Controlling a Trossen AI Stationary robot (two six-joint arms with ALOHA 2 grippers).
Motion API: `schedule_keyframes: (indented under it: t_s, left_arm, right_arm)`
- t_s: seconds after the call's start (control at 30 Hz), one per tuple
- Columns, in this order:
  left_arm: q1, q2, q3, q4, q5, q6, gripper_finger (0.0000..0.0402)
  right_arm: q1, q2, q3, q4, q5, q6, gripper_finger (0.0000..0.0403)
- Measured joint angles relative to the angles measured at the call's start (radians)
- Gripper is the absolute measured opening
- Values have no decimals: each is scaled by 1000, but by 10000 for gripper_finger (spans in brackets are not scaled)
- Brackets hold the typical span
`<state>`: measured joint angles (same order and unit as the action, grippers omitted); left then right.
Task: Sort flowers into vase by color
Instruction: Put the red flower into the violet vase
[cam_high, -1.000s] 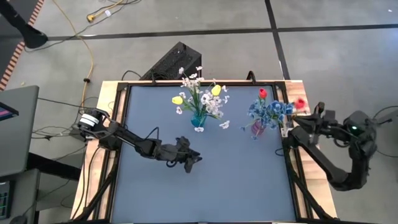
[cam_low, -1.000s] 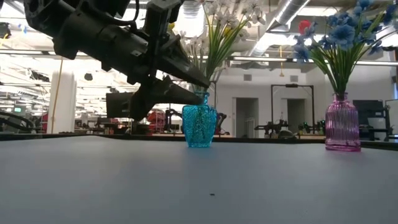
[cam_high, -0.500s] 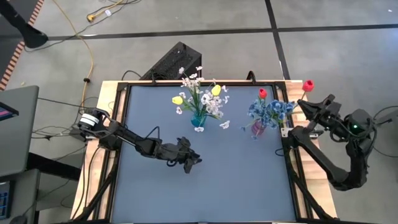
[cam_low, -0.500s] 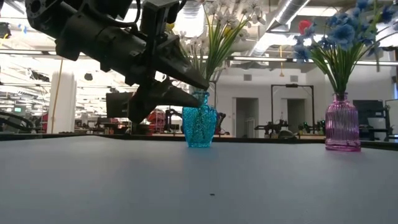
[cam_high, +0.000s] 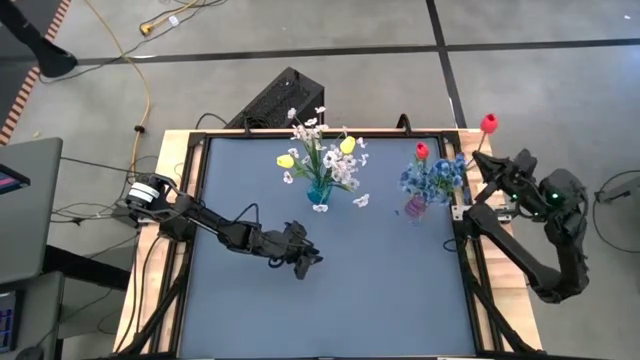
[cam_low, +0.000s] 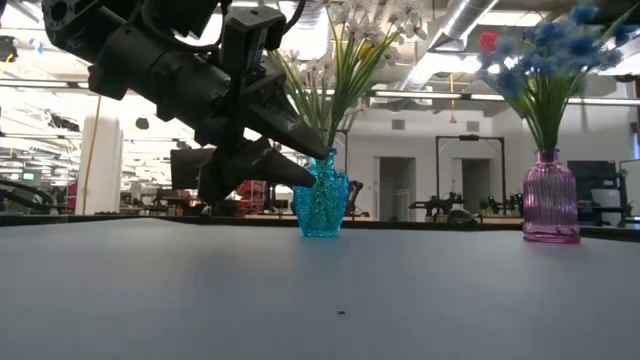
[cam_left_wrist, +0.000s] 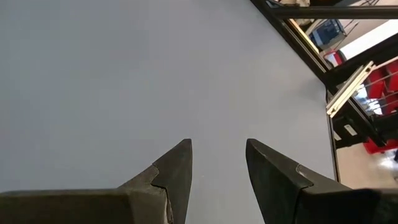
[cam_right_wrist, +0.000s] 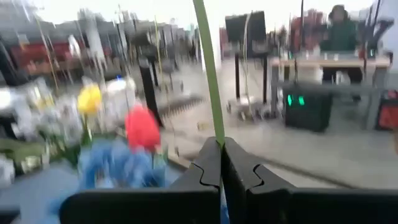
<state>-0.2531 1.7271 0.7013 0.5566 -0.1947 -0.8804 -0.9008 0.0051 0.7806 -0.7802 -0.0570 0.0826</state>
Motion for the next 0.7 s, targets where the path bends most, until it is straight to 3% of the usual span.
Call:
schedule_keyframes:
  t_s: [0.17,0.33,0.7]
  left_arm:
    - [0,0,0,-1,0,-8,139]
    - [0,0,0,-1,-1,-11,139]
    - [-6,0,0,-1,-2,-48,139]
  right_arm:
    - [23,0,-34,132,-13,82,24]
    - [37,0,-90,96,-22,82,24]
    - [36,0,-154,247,-21,74,24]
